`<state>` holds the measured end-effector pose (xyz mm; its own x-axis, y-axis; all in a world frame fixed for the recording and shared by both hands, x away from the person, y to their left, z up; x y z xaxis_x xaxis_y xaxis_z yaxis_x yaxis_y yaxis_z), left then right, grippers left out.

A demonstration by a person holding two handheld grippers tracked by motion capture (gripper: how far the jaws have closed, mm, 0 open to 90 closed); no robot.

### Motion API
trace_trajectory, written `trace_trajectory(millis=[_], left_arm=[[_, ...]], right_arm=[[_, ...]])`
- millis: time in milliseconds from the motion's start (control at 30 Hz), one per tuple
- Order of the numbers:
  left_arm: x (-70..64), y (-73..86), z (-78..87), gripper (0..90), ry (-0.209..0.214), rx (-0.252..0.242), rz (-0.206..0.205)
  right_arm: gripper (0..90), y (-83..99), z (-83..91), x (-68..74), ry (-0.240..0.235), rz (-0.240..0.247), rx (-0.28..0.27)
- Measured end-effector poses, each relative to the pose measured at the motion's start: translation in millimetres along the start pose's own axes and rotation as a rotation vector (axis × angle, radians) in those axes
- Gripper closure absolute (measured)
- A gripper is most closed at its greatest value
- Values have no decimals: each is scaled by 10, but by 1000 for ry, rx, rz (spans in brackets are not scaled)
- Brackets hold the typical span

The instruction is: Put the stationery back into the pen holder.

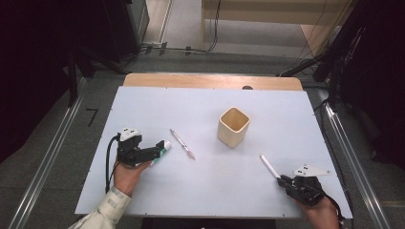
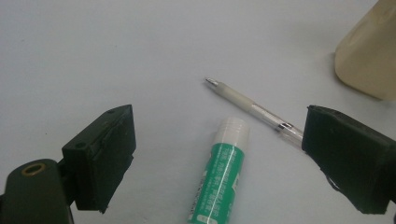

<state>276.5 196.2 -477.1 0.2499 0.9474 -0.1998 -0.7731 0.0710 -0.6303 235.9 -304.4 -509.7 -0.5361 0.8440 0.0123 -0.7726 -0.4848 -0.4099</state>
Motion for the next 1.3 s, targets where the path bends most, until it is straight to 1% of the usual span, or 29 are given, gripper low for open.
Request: trace_trajectory(millis=[100, 267, 467, 600, 1000, 1300], left_arm=[[9, 0, 1, 106, 3, -1, 5], [10, 0, 1, 106, 2, -3, 5], [14, 1, 0, 106, 4, -4, 8], [20, 0, 0, 106, 4, -5, 9], [27, -2, 3, 106, 10, -6, 17], [41, -4, 4, 106, 9, -7, 21]], right_arm=[[768, -1, 12, -7, 2, -4, -7], [768, -3, 51, -31, 0, -23, -34], [768, -11, 87, -50, 2, -30, -54], [768, -20, 126, -62, 1, -39, -78], [769, -67, 176, -67, -3, -37, -102], [769, -158, 239, -62, -3, -38, -140]])
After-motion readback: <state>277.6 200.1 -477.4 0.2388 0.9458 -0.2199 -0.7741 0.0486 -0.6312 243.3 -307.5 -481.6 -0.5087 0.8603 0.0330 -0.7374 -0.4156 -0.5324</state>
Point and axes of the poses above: each handheld gripper's, and its own axes: z roughly backward along the jaws, y roughly out of its underside, x roughly to its left, the point moved 1 cm from there along -z, roughly forward along the jaws, and after that the axes turned 15 degrees about x, right-handed, at the moved point
